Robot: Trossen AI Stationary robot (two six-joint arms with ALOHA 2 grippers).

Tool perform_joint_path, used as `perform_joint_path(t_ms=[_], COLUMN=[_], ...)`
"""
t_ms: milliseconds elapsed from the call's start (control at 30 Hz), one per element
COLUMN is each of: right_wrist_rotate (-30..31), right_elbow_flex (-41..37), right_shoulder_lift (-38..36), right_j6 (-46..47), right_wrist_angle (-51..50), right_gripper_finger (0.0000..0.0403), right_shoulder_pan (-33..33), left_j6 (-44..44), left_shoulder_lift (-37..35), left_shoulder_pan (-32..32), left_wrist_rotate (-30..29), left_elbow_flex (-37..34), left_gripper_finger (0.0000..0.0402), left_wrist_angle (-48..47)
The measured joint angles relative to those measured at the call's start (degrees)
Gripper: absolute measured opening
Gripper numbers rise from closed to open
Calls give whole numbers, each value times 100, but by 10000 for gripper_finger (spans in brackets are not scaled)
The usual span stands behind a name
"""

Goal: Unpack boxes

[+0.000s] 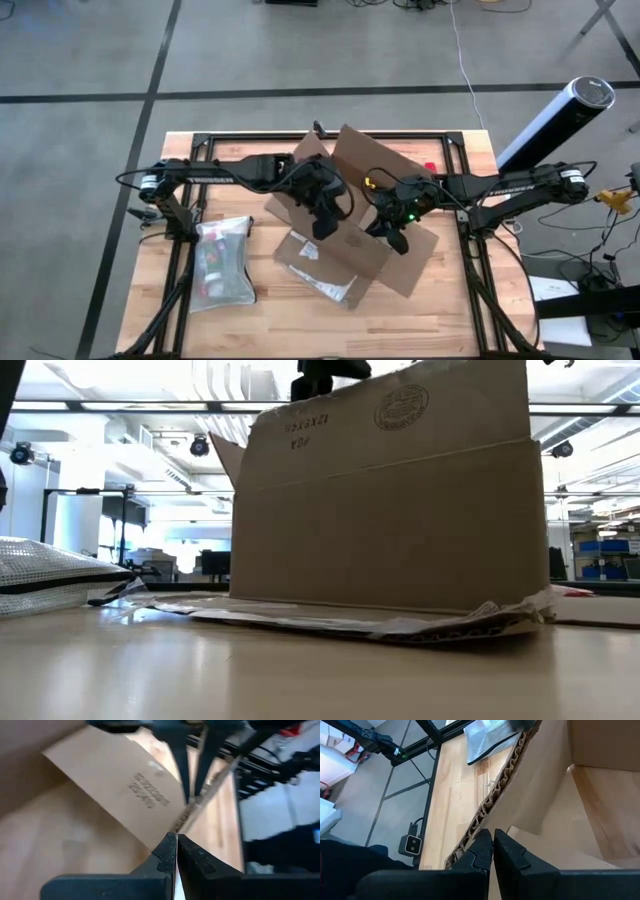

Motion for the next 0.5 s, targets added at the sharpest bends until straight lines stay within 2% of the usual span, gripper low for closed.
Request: perform_joint_path(t_ms=[100, 500], right_wrist_rotate=[4, 58], right_elbow_flex=[0, 0], right_shoulder_lift=[0, 0], right_j6=[-34, -86], right_wrist_angle=[-2, -10], right_gripper_finger=[0, 0], right_shoulder_pan=[-2, -4], left_j6=[-166, -508], left_shoulder_lift=[7, 7], left_shoulder_pan=[-83, -487], left_wrist_rotate=[301, 323], left_elbow_flex=[0, -3], left_gripper_finger=[0, 0], left_wrist_angle=[-21, -130])
